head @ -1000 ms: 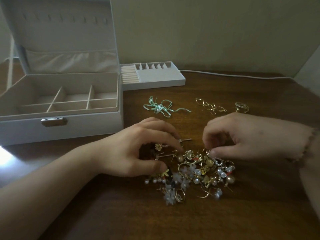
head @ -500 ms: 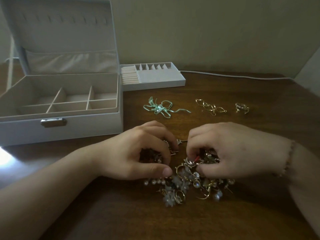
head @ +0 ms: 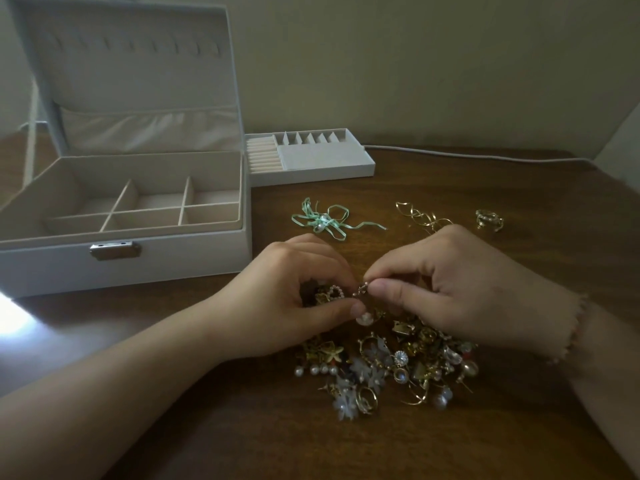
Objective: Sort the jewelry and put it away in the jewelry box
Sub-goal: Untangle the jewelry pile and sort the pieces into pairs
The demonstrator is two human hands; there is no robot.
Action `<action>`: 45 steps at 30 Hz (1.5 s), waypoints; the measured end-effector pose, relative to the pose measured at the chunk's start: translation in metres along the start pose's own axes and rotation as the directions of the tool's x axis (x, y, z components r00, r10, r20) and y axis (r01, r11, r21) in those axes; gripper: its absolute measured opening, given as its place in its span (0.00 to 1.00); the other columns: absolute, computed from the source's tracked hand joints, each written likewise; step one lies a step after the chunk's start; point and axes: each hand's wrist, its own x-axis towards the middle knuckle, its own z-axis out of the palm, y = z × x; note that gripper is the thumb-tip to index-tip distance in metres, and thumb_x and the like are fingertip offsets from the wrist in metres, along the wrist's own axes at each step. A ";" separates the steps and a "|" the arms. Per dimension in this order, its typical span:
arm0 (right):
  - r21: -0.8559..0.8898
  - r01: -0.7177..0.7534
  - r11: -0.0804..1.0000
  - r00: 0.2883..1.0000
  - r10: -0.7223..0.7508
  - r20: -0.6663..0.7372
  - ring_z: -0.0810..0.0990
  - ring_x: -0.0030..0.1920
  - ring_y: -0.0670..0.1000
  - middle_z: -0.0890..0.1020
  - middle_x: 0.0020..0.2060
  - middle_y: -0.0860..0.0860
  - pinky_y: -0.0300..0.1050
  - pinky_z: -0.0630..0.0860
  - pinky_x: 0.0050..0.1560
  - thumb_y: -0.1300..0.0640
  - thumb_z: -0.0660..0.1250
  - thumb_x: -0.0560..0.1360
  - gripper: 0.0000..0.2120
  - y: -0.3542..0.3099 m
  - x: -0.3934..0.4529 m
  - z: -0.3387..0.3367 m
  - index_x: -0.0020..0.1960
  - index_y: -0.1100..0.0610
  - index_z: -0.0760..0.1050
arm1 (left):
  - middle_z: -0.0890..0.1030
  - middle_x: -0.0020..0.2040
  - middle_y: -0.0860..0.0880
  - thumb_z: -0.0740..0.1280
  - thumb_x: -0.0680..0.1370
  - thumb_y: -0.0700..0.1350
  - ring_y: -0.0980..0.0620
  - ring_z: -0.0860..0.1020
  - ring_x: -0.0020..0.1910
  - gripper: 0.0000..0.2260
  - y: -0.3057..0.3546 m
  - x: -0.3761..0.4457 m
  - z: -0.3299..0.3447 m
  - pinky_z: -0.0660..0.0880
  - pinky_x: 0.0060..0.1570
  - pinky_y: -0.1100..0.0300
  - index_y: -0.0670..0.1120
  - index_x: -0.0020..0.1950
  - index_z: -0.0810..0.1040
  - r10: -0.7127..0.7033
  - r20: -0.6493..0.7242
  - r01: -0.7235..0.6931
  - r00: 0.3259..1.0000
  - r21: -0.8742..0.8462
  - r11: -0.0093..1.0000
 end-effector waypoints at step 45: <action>-0.266 0.131 0.955 0.973 -0.072 0.221 0.74 0.51 0.38 0.76 0.48 0.37 0.37 0.67 0.49 0.44 0.61 0.78 0.13 -0.013 -0.001 0.003 0.61 0.38 0.76 | 0.79 0.46 0.60 0.69 0.76 0.47 0.56 0.76 0.53 0.04 0.003 -0.002 -0.005 0.75 0.54 0.57 0.54 0.49 0.82 0.001 0.132 -0.016 0.991 0.119 0.993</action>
